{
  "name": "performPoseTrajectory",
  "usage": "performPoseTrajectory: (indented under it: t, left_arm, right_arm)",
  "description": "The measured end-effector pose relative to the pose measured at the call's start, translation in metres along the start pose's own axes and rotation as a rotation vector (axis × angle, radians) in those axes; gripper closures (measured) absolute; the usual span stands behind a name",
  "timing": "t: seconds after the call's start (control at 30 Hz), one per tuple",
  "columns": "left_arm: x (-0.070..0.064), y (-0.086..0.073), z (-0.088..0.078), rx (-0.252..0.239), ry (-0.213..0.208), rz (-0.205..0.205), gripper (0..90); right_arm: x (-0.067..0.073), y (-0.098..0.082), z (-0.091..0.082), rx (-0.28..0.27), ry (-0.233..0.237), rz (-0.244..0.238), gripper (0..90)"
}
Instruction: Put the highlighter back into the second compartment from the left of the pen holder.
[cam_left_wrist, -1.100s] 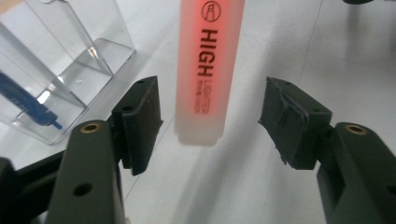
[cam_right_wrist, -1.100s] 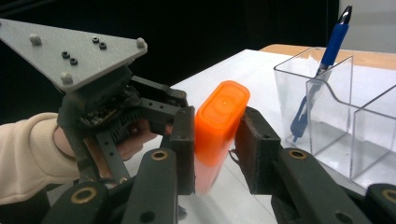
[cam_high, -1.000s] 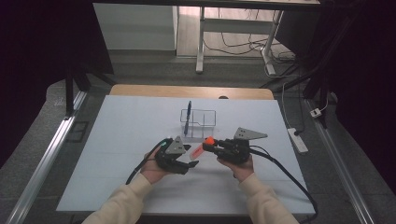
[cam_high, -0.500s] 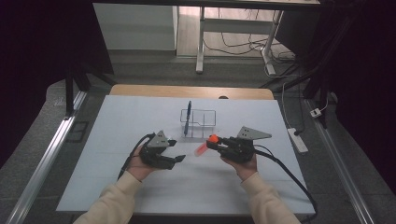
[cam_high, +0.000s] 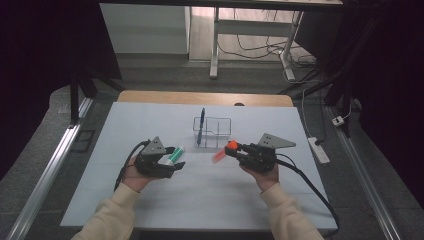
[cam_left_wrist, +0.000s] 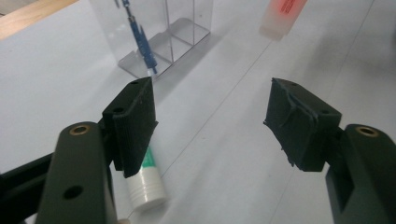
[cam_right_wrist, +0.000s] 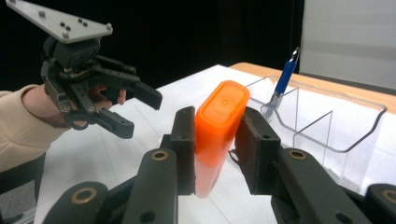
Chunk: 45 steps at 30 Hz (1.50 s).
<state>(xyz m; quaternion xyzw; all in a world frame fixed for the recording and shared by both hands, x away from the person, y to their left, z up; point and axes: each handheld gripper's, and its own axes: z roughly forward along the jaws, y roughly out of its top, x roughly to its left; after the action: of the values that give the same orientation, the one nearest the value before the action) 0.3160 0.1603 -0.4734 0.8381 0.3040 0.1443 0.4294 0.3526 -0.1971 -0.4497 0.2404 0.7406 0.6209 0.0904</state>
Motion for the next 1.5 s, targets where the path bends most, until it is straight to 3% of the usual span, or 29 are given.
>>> performPoseTrajectory:
  t: [0.43,0.87,1.27,1.5]
  left_arm:
    - [0.012,-0.015,-0.018,0.011,0.031,-0.038,32.2]
    - [0.026,-0.030,-0.026,0.037,0.045,-0.084,31.8]
    - [0.027,-0.030,-0.022,0.058,0.036,-0.080,31.5]
    - [0.028,-0.032,-0.020,0.067,0.034,-0.082,31.5]
  right_arm:
    - [-0.003,0.024,0.002,-0.050,-0.015,-0.027,68.6]
    - [-0.023,0.053,0.012,-0.088,-0.060,0.007,68.6]
    - [-0.060,0.059,0.048,-0.035,-0.132,0.063,68.6]
    - [-0.067,0.052,0.065,-0.002,-0.137,0.075,68.5]
